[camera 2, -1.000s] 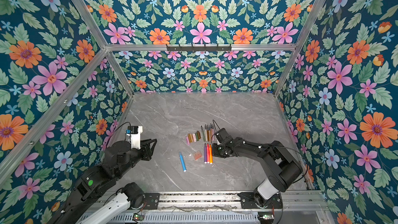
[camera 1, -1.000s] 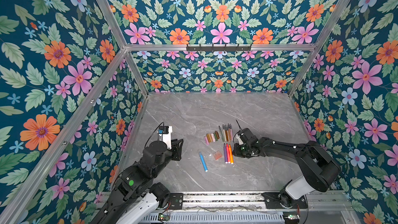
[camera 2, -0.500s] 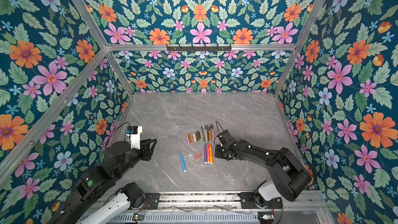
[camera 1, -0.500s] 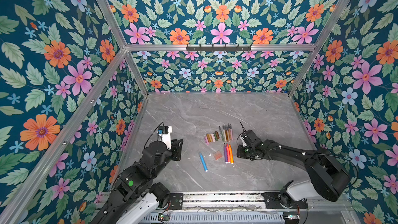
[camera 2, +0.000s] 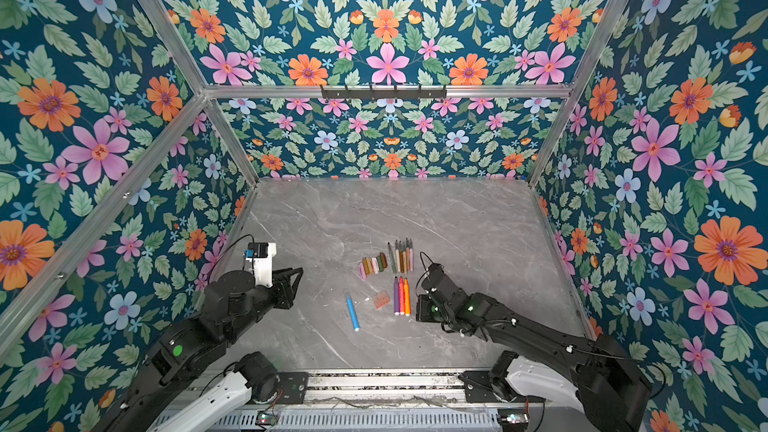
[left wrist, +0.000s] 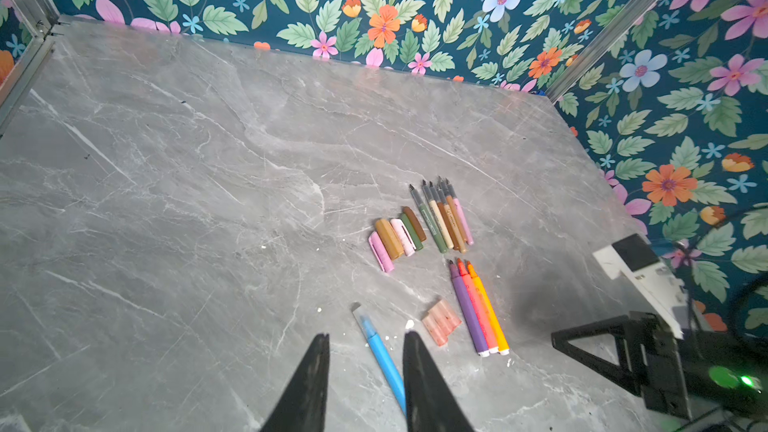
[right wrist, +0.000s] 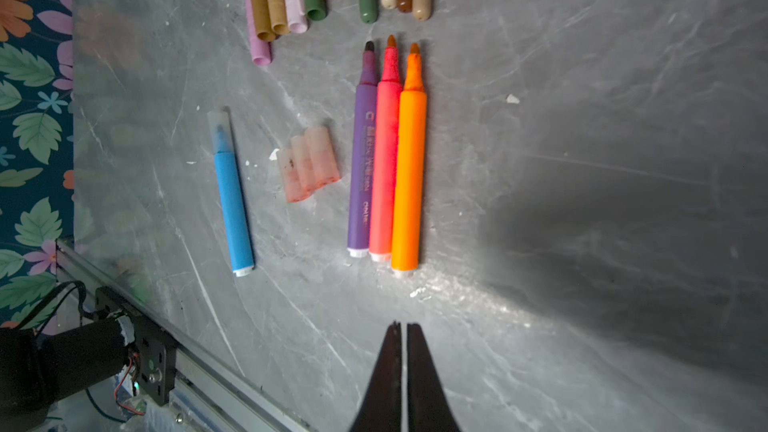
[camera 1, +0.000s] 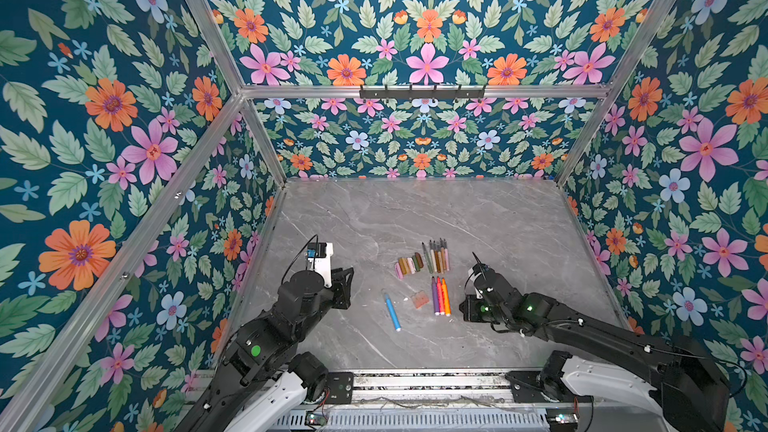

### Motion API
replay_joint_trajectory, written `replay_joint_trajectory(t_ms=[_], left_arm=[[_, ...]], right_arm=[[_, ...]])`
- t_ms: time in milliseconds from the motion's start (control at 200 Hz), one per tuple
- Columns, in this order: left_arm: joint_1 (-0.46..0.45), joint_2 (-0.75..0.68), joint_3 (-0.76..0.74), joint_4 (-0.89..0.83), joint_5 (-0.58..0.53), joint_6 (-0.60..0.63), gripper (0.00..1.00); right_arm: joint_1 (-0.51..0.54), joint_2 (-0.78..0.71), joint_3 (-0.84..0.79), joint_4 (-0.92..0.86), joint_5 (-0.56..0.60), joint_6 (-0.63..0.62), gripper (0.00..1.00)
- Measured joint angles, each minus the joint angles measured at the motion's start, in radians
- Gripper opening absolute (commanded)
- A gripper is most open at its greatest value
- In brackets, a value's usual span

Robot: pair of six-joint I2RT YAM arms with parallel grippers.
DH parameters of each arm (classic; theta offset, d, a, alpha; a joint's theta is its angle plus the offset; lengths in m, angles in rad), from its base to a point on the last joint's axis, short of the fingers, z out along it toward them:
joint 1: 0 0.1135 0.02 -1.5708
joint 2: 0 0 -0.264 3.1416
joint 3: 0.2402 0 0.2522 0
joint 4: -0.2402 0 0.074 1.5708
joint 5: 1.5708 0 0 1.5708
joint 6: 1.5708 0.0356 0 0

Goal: Open the pen caps
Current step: 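Move the right gripper over the blue highlighter and close on its body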

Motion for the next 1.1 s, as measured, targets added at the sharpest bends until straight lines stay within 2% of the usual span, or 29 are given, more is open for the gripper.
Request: replay_joint_trajectory(t_ms=[75, 125, 285, 395, 430, 610, 840, 1100], left_arm=[[0.008, 0.009, 0.000, 0.000, 0.002, 0.000, 0.31], [0.009, 0.010, 0.000, 0.000, 0.003, 0.000, 0.31], [0.013, -0.017, -0.004, 0.001, 0.003, 0.000, 0.31], [0.013, -0.028, -0.005, 0.002, 0.001, 0.000, 0.31], [0.014, -0.030, -0.005, 0.002, -0.001, 0.000, 0.31], [0.014, -0.053, -0.005, 0.000, -0.026, -0.003, 0.32], [0.014, -0.091, -0.008, -0.003, -0.041, -0.008, 0.32], [0.014, -0.066, -0.010, -0.003, -0.027, -0.009, 0.32]], right_arm=[[0.076, 0.007, 0.024, -0.012, 0.035, 0.025, 0.07], [0.127, 0.028, 0.052, -0.024, 0.062, 0.045, 0.00], [0.293, 0.186, 0.187, -0.035, 0.134, 0.067, 0.00], [0.371, 0.331, 0.298, -0.032, 0.150, 0.069, 0.00], [0.388, 0.383, 0.338, -0.031, 0.150, 0.066, 0.05], [0.415, 0.592, 0.510, -0.034, 0.116, 0.035, 0.27], [0.417, 0.757, 0.694, -0.111, 0.088, -0.015, 0.29], [0.413, 0.864, 0.834, -0.277, 0.156, -0.037, 0.30]])
